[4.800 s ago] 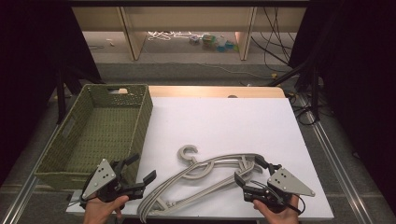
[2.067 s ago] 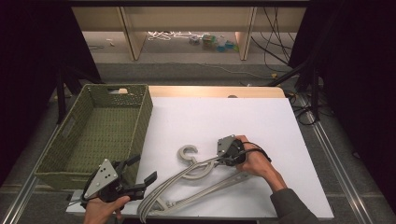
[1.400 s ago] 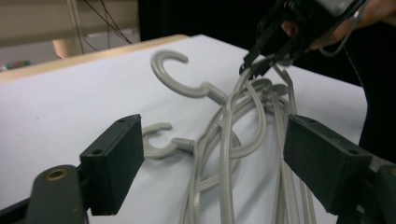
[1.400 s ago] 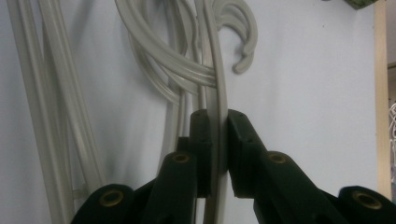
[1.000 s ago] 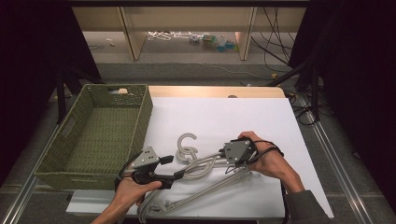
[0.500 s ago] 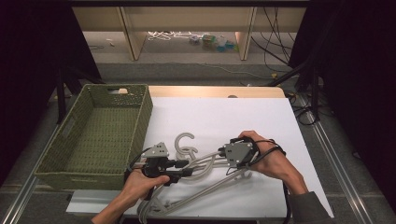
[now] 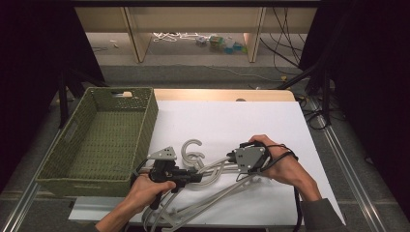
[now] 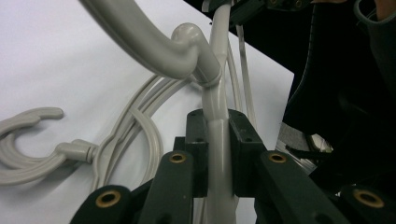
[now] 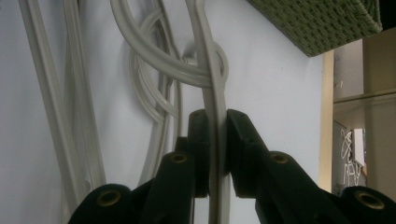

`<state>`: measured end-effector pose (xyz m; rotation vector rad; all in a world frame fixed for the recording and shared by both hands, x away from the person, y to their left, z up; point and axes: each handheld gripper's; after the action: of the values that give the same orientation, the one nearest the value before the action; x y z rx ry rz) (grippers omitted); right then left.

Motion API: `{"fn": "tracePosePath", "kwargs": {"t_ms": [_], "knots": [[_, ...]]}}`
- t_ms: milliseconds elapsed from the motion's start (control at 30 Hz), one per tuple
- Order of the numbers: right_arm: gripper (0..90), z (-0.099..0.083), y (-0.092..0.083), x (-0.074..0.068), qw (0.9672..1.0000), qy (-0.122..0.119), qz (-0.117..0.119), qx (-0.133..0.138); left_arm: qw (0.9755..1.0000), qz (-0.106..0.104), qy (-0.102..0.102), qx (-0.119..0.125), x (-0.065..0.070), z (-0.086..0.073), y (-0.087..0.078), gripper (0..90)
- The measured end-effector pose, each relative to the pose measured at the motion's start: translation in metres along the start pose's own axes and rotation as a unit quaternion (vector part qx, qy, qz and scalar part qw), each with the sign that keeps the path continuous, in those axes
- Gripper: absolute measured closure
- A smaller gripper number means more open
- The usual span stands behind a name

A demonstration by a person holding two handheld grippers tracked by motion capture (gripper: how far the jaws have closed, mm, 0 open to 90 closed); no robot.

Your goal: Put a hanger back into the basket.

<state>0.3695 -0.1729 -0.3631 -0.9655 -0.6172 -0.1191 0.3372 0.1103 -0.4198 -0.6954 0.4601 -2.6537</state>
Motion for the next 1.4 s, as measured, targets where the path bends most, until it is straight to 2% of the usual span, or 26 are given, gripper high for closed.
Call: {"fn": "tracePosePath", "kwargs": {"t_ms": [67, 133, 200, 233, 267, 333, 367, 400, 467, 500, 567, 600, 633, 667, 767, 800, 933, 1033, 1133, 1167, 1233, 1300, 1333, 1367, 1400], "knots": [[77.2, -0.001, -0.003, 0.001, 0.9998, 0.014, -0.006, 0.011, 1.0, 0.003, -0.001, 0.003, 0.002, 0.002, -0.002, 80.2], [64.6, -0.001, -0.005, 0.004, 0.9989, 0.038, -0.021, 0.016, 1.0, 0.008, -0.001, 0.002, 0.003, 0.003, -0.003, 80.2], [54.9, 0.0, -0.007, 0.004, 0.9948, 0.092, -0.036, 0.023, 0.9999, 0.012, -0.001, 0.0, 0.005, 0.003, -0.005, 80.2], [54.9, 0.0, -0.007, 0.004, 0.9948, 0.092, -0.036, 0.023, 0.9999, 0.012, -0.001, 0.0, 0.005, 0.003, -0.005, 80.2], [46.4, 0.001, -0.008, 0.005, 0.9892, 0.132, -0.042, 0.049, 0.9999, 0.016, 0.001, -0.004, 0.004, 0.004, -0.006, 80.2], [39.9, 0.002, -0.011, 0.005, 0.9817, 0.17, -0.058, 0.062, 0.9997, 0.021, 0.006, -0.007, 0.003, 0.003, -0.007, 80.2], [37.4, 0.003, -0.013, 0.005, 0.9798, 0.177, -0.067, 0.062, 0.9998, 0.02, 0.0, -0.008, 0.001, 0.003, -0.007, 80.2], [37.4, 0.003, -0.013, 0.005, 0.9798, 0.177, -0.067, 0.062, 0.9997, 0.022, -0.007, -0.007, -0.001, 0.002, -0.008, 80.2], [34.0, 0.005, -0.018, 0.003, 0.9744, 0.202, -0.078, 0.061, 0.9995, 0.027, -0.013, -0.003, -0.004, 0.001, -0.011, 80.2], [32.8, 0.005, -0.02, 0.002, 0.9728, 0.206, -0.09, 0.057, 0.9995, 0.028, -0.015, -0.003, -0.005, 0.001, -0.013, 80.2], [30.3, 0.005, -0.023, -0.003, 0.9671, 0.226, -0.1, 0.061, 0.9992, 0.035, -0.021, 0.003, -0.007, 0.003, -0.019, 80.2], [29.6, 0.005, -0.025, -0.007, 0.9634, 0.238, -0.1, 0.074, 0.9991, 0.037, -0.022, 0.005, -0.008, 0.003, -0.02, 80.1], [29.7, 0.005, -0.027, -0.01, 0.9611, 0.244, -0.101, 0.082, 0.9988, 0.039, -0.027, 0.011, -0.009, 0.005, -0.023, 80.2], [29.6, 0.004, -0.029, -0.014, 0.9571, 0.254, -0.103, 0.094, 0.9987, 0.039, -0.031, 0.013, -0.01, 0.005, -0.024, 80.2], [28.8, 0.001, -0.033, -0.022, 0.9477, 0.277, -0.111, 0.113, 0.9983, 0.04, -0.037, 0.023, -0.01, 0.009, -0.031, 80.1], [28.6, 0.0, -0.035, -0.025, 0.9437, 0.286, -0.115, 0.12, 0.9982, 0.042, -0.037, 0.024, -0.01, 0.01, -0.034, 80.1], [28.5, -0.002, -0.04, -0.035, 0.9374, 0.295, -0.131, 0.132, 0.9973, 0.05, -0.038, 0.039, -0.008, 0.018, -0.048, 80.1], [27.7, -0.002, -0.045, -0.042, 0.9323, 0.304, -0.129, 0.149, 0.9958, 0.069, -0.037, 0.047, -0.006, 0.027, -0.064, 80.1], [26.1, -0.004, -0.046, -0.049, 0.9238, 0.32, -0.129, 0.167, 0.9949, 0.077, -0.036, 0.054, -0.004, 0.039, -0.08, 80.0], [25.6, -0.005, -0.045, -0.051, 0.9214, 0.325, -0.13, 0.169, 0.9941, 0.084, -0.034, 0.06, -0.003, 0.042, -0.085, 80.1], [25.3, -0.008, -0.044, -0.055, 0.9167, 0.333, -0.139, 0.172, 0.9938, 0.085, -0.035, 0.062, -0.002, 0.051, -0.096, 80.0], [23.4, -0.011, -0.042, -0.058, 0.9118, 0.342, -0.144, 0.175, 0.9928, 0.096, -0.028, 0.066, 0.0, 0.058, -0.105, 80.1], [23.2, -0.013, -0.041, -0.059, 0.9104, 0.345, -0.148, 0.174, 0.9923, 0.104, -0.02, 0.064, 0.001, 0.064, -0.112, 80.1], [23.2, -0.015, -0.039, -0.06, 0.9061, 0.353, -0.154, 0.176, 0.9915, 0.11, -0.015, 0.067, 0.001, 0.067, -0.117, 80.1], [22.9, -0.017, -0.038, -0.062, 0.9035, 0.359, -0.153, 0.178, 0.9912, 0.114, -0.012, 0.067, 0.0, 0.07, -0.121, 80.1]]}}
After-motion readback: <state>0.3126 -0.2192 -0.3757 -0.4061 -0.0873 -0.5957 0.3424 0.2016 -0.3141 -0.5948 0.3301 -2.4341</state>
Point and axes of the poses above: each handheld gripper's, and its own axes: y roughly forward along the jaws, z roughly out of its top, x roughly to its right, and after that the axes turned 3 degrees about x, right-handed
